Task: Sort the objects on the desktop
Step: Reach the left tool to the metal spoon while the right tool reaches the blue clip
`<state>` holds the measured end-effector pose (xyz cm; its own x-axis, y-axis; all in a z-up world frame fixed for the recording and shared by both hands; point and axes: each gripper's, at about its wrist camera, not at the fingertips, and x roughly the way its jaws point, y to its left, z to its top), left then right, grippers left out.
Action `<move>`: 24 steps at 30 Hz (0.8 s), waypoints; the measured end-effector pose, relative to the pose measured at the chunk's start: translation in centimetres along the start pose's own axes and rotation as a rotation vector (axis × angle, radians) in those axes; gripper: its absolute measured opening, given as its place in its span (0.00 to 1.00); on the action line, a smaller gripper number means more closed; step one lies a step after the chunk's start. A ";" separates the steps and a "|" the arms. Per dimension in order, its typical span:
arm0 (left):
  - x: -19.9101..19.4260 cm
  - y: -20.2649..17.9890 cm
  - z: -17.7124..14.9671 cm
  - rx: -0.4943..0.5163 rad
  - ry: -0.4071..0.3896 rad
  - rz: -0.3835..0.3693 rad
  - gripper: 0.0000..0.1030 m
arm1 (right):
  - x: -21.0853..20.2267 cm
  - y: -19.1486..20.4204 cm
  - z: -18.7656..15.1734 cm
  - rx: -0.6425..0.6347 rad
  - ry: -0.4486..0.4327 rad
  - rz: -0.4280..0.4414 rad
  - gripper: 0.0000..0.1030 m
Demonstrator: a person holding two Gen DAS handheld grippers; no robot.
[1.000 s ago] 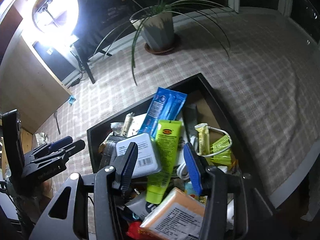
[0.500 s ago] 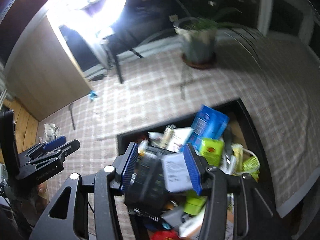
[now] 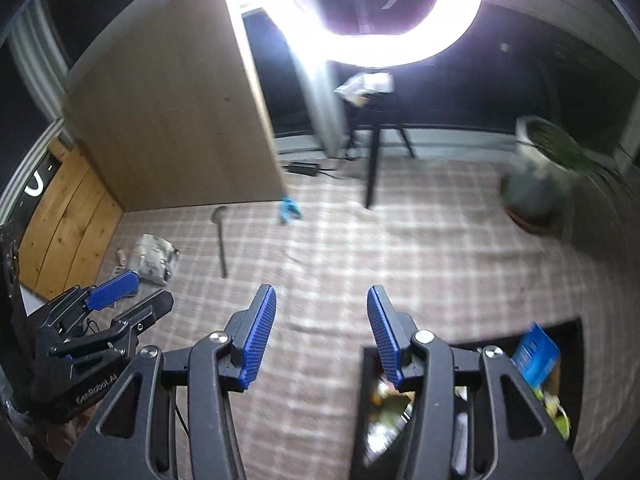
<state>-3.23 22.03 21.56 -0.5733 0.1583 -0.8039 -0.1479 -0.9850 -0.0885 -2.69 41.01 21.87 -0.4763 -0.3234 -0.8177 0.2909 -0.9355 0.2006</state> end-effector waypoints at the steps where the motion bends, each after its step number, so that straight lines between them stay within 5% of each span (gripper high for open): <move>1: 0.2 0.5 0.2 -0.011 -0.003 0.001 0.52 | 0.8 0.7 0.6 -0.019 0.007 0.009 0.46; 6: 3.7 4.7 1.2 -0.105 0.041 0.014 0.53 | 6.5 3.7 3.3 -0.123 0.061 0.007 0.46; 13: 13.6 13.3 1.6 -0.361 0.222 0.049 0.52 | 16.4 6.1 5.8 -0.163 0.179 0.022 0.46; 24: 21.9 16.0 2.5 -0.446 0.321 0.091 0.50 | 26.5 5.7 8.8 -0.102 0.254 -0.039 0.46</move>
<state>-20.15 9.87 4.04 -0.2834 0.1108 -0.9526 0.2862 -0.9383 -0.1943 -20.97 25.88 6.03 -0.2691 -0.2294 -0.9354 0.3645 -0.9232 0.1215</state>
